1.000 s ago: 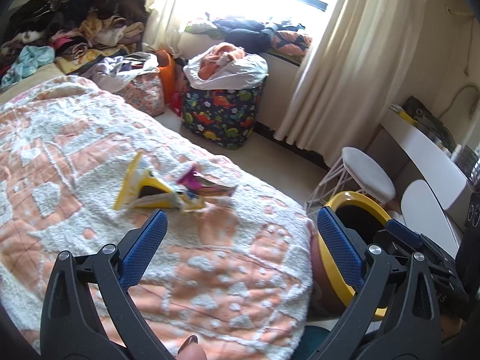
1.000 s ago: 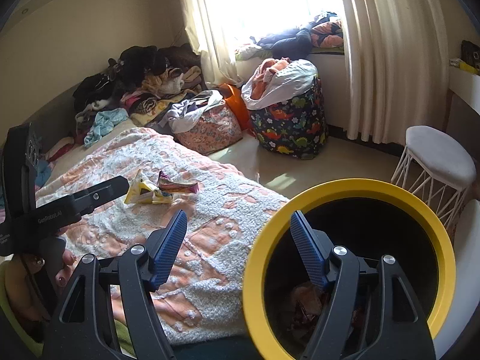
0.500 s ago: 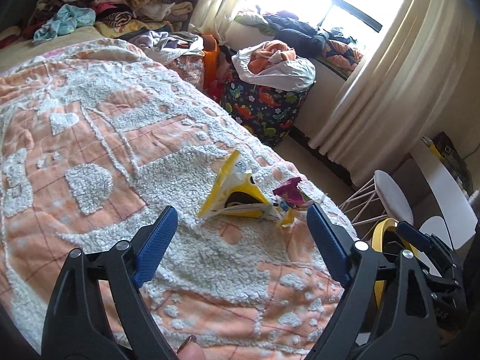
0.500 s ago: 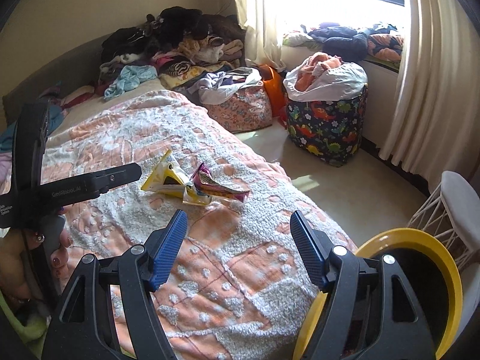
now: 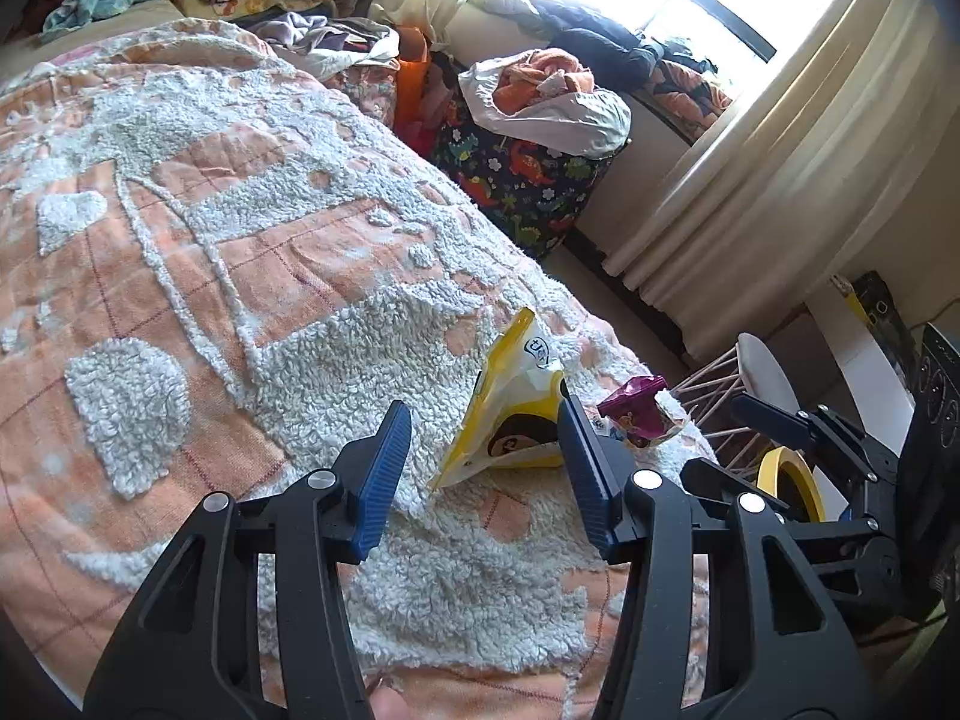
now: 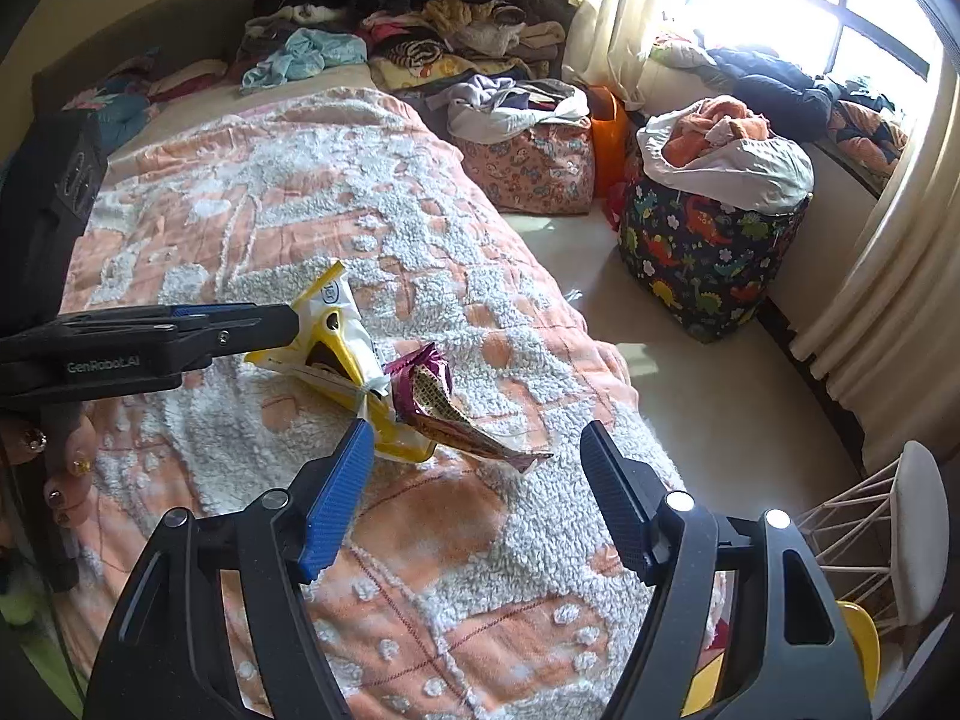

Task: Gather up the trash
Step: 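Grasp the yellow packet with the left tool while the right tool grasps the pink wrapper, then carry the yellow packet and pink wrapper with both tools over the bin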

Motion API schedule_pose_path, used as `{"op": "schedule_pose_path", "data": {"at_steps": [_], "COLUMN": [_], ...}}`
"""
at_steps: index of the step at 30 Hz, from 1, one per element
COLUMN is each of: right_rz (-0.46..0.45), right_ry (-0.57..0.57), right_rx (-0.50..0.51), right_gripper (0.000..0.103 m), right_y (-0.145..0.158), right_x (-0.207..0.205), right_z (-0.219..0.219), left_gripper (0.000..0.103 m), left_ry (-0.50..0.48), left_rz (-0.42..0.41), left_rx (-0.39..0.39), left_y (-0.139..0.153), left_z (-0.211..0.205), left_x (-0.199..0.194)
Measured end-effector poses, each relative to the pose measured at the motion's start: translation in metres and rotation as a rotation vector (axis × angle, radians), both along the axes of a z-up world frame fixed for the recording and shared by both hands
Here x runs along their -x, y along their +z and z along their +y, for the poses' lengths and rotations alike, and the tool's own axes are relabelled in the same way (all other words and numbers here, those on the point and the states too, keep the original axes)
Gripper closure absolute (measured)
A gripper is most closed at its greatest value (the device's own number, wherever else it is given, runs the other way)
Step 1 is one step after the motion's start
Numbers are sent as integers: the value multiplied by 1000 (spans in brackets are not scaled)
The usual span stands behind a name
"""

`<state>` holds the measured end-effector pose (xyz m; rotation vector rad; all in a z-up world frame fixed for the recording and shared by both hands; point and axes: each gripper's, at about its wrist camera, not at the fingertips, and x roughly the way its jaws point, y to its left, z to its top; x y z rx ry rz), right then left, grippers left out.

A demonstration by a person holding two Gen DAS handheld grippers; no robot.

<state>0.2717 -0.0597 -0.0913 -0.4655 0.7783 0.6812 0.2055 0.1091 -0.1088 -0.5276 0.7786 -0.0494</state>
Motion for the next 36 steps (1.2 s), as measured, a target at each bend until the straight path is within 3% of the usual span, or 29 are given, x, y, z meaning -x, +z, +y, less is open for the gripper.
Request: {"op": "schedule_pose_path", "data": {"at_steps": [4, 6, 11, 19, 27, 36], "right_rz": [34, 74, 161, 206, 160, 126], "right_ry": [15, 24, 25, -42, -94, -215], "right_rx": [31, 36, 0, -170, -305, -392], "right_gripper": [40, 60, 95, 95, 96, 96], "right_y": [-13, -19, -31, -28, -5, 12], "right_x": [-13, -17, -7, 34, 74, 88], "right_z": [7, 9, 3, -29, -66, -125], "left_gripper": [60, 60, 70, 98, 99, 99], "left_ry": [-12, -15, -11, -34, -77, -157], "left_rz": [16, 24, 35, 10, -46, -80], "left_rx": [11, 24, 39, 45, 23, 2], "left_y": [-8, -13, -20, -15, 8, 28], "left_z": [3, 4, 3, -7, -36, -76], "left_x": [-6, -9, -10, -3, 13, 18]}}
